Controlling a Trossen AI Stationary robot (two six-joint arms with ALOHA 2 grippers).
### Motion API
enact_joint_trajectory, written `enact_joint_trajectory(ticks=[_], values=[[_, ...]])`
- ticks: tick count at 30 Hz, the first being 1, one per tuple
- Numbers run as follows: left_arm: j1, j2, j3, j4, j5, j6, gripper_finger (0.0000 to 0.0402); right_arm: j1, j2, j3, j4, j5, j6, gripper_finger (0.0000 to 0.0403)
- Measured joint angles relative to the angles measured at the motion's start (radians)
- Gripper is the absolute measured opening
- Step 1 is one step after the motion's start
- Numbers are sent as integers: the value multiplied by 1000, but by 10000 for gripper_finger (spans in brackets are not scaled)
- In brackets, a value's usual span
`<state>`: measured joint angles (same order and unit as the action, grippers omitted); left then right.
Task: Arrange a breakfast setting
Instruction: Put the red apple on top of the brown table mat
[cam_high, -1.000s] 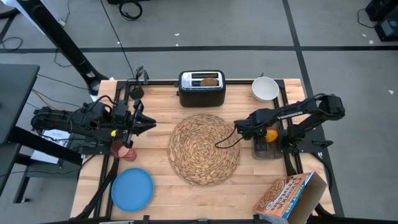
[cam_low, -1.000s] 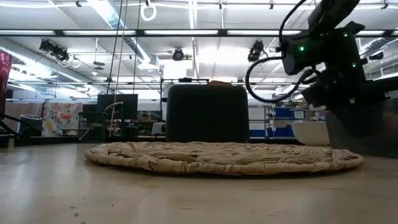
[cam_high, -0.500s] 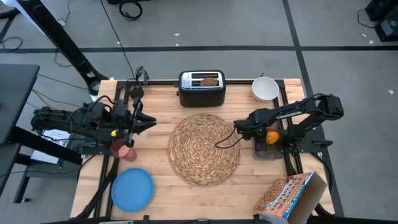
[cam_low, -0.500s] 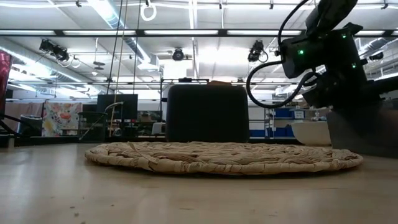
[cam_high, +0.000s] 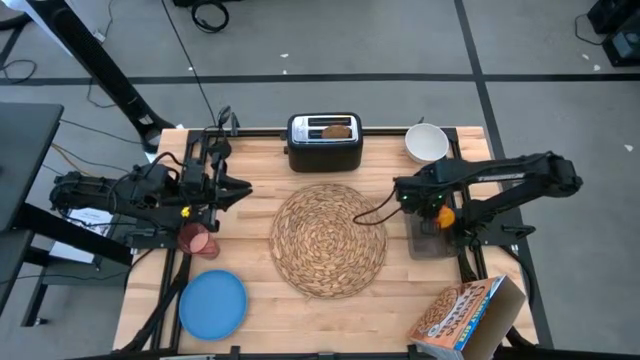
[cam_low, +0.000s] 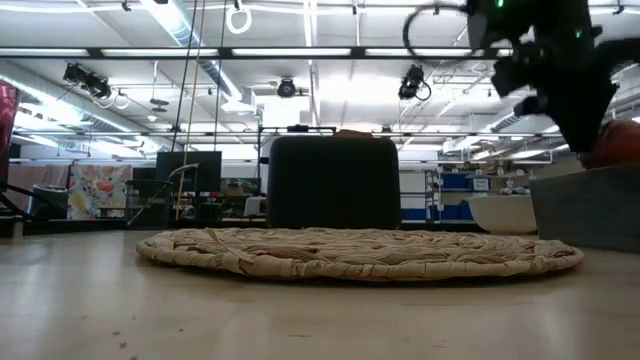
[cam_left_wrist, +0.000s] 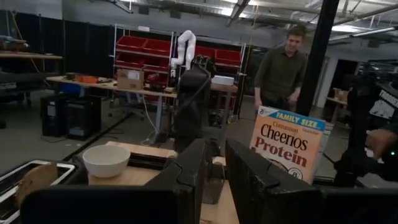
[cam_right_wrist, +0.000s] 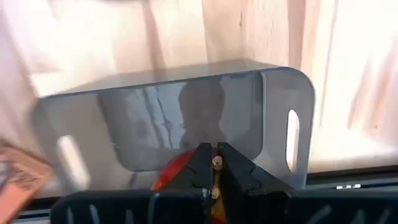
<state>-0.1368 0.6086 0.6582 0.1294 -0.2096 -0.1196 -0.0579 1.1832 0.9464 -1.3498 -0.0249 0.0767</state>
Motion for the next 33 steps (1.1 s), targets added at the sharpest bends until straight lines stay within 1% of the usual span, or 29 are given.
enact_joint_trajectory(ticks=[3,6,9,12,14,17,20,26,33], values=[[0,0,2,56,1,0,71,27,-25,91,-11,-11,43,13],[0,0,32,46,3,5,71,58,-24,189,50,-7,84,13],[0,0,73,-19,2,27,71,78,-7,248,215,39,124,13],[0,0,120,-100,0,27,71,86,30,251,463,101,136,13],[0,0,148,-171,0,27,71,86,81,245,635,142,124,13],[0,0,178,-279,0,26,71,85,191,244,870,192,62,13],[0,-2,187,-344,0,4,71,72,317,244,1083,196,28,13],[0,-10,187,-432,4,-32,71,20,551,242,1326,195,50,13],[-1,-8,187,-458,39,-49,71,-26,713,242,1558,185,46,13]])
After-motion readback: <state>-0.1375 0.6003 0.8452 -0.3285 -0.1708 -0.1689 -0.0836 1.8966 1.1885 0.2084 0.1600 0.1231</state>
